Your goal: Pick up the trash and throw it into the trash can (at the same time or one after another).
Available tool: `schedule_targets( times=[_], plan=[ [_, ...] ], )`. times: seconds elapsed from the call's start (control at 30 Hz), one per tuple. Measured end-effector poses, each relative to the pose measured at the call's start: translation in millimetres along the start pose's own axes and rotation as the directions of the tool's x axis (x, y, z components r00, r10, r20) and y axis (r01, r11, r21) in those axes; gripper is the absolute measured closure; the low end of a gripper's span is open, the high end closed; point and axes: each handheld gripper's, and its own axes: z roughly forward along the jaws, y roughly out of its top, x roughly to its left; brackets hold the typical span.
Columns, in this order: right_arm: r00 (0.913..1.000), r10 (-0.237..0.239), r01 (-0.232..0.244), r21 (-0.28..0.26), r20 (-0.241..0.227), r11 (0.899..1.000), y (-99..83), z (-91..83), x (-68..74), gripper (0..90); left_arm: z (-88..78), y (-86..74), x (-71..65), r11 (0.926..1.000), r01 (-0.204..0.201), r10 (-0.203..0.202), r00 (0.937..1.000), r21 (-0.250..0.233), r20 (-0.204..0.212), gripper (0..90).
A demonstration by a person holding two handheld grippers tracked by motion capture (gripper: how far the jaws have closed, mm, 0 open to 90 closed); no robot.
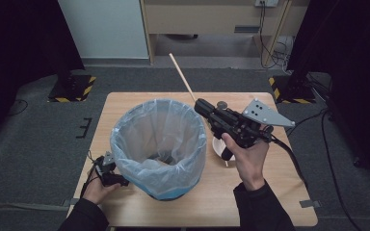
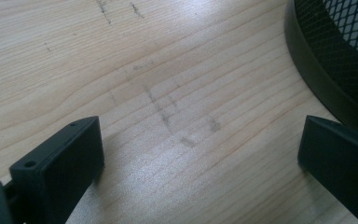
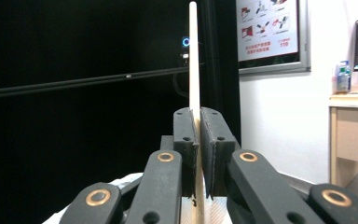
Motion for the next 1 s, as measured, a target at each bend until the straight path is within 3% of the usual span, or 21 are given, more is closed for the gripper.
schedule_targets(
  times=[0.6,0.73,0.87,1.0],
  plan=[
    [0.9990,-0.004,0.009,0.123,-0.044,0.992,-23.3,34.3,14.1,85.0,0.0,0.0,0.0,1.0000,0.001,-0.001,1.0000,-0.001,0.001,0.0],
    [0.9980,0.007,0.003,0.153,-0.063,0.988,-27.5,39.2,13.4,74.8,0.0,0.0,0.0,1.0000,0.000,0.000,1.0000,0.000,0.001,0.0],
    [0.9985,0.007,0.001,0.144,-0.055,0.990,-23.1,36.0,10.5,71.0,0.0,0.0,0.0,1.0000,0.000,0.000,1.0000,-0.001,0.001,0.0],
    [0.9999,-0.006,0.008,0.107,-0.012,0.994,-9.7,24.8,2.4,67.1,0.0,0.0,0.0,1.0000,0.000,0.000,1.0000,0.000,0.000,0.0]
  ],
)
